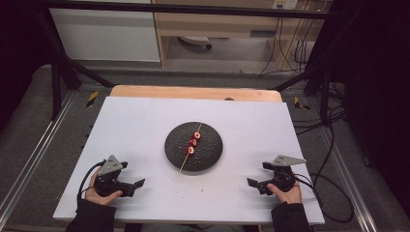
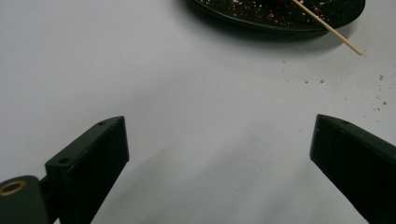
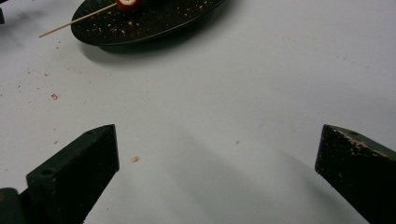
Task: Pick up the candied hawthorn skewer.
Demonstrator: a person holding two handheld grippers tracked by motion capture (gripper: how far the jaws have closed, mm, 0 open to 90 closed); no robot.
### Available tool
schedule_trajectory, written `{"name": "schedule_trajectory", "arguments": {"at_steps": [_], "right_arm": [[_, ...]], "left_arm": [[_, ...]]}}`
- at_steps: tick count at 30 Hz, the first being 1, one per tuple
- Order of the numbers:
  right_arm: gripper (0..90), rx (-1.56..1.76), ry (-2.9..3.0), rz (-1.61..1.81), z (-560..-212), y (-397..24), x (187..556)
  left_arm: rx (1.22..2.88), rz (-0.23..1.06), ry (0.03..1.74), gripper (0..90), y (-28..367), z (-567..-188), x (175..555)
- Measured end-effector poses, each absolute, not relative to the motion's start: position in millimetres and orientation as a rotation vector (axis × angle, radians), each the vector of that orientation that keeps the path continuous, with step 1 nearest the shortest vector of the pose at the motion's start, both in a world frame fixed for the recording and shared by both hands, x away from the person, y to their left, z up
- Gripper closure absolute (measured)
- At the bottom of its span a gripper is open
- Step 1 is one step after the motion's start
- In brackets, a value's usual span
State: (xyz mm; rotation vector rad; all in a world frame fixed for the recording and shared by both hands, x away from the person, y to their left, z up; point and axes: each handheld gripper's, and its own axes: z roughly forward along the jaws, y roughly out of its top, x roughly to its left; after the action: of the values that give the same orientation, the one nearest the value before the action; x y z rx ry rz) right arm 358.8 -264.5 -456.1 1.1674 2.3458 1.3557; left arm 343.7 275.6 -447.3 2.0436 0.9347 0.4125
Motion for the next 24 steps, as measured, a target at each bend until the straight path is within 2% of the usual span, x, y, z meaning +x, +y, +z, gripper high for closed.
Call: {"name": "schedule_trajectory", "arguments": {"at_steps": [24], "right_arm": [[0.6,1.164,2.342,1.349,-454,-263,358]], "left_arm": [[2.063,0.415,0.924,4.0,245,-433,345]]}}
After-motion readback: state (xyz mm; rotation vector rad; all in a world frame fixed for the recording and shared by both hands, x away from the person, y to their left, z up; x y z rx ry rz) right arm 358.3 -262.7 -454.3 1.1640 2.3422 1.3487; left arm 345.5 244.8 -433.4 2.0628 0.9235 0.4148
